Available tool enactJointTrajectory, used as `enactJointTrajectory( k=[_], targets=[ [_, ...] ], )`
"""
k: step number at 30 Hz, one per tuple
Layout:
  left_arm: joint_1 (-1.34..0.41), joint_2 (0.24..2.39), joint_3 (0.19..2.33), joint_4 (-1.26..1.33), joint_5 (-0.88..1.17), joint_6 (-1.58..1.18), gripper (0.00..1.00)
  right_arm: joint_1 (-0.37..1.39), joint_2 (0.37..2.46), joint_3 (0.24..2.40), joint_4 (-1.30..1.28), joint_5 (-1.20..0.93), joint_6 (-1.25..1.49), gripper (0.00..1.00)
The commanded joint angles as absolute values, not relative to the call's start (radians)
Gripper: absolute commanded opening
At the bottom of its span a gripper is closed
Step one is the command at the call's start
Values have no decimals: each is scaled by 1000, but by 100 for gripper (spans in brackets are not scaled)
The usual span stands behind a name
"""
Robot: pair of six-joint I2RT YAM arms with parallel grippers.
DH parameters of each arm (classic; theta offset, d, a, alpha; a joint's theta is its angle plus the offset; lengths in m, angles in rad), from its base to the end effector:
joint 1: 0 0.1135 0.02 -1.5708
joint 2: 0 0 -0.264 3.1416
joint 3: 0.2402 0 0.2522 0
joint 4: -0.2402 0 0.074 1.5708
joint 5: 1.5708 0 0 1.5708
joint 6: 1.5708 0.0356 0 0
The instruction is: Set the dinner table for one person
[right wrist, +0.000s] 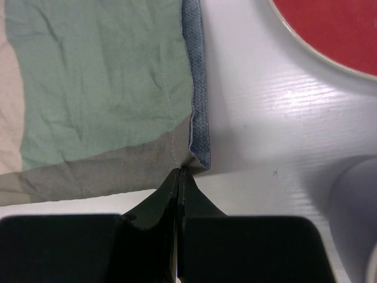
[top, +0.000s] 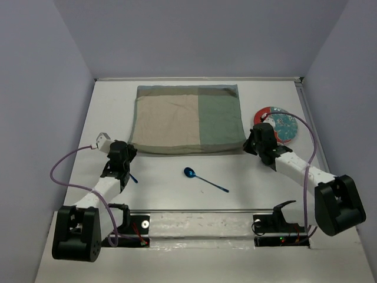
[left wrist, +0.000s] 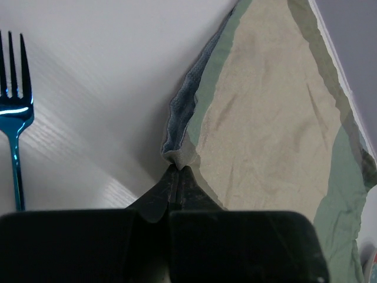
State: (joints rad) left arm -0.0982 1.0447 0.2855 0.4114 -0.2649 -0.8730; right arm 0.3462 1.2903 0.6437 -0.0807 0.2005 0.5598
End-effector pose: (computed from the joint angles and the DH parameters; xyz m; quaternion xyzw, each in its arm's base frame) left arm 0.2082 -0.0111 0.1798 -0.3768 0.7228 -0.1700 0.5538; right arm 0.2469 0.0815 0.1951 0.1375 0.8983 0.0962 0.4062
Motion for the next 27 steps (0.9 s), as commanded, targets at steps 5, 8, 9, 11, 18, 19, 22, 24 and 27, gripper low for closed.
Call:
enactJointTrajectory(
  k=[5, 8, 9, 11, 18, 19, 22, 24, 27],
  targets=[
    [-78, 914, 192, 368, -215, -857, 0, 351, 1094, 560, -181, 153, 604, 0],
    [-78, 862, 163, 353, -192, -861, 0, 351, 1043, 542, -215, 140, 623, 0],
    [-78, 848, 157, 348, -189, -862, 0, 351, 1031, 534, -221, 138, 629, 0],
    [-78, 813, 150, 322, -180, -864, 0, 351, 999, 512, -230, 141, 644, 0],
    [-77, 743, 118, 290, -147, -874, 0, 351, 1026, 499, -241, 172, 652, 0],
    [-78, 736, 115, 282, -146, -874, 0, 351, 1028, 496, -241, 176, 652, 0],
    [-78, 681, 103, 241, -153, -877, 0, 351, 1025, 492, -241, 222, 649, 0],
    [-78, 618, 94, 203, -158, -888, 0, 351, 1035, 502, -242, 239, 641, 0],
    [-77, 551, 89, 166, -166, -893, 0, 351, 1066, 518, -241, 242, 637, 0]
  ],
)
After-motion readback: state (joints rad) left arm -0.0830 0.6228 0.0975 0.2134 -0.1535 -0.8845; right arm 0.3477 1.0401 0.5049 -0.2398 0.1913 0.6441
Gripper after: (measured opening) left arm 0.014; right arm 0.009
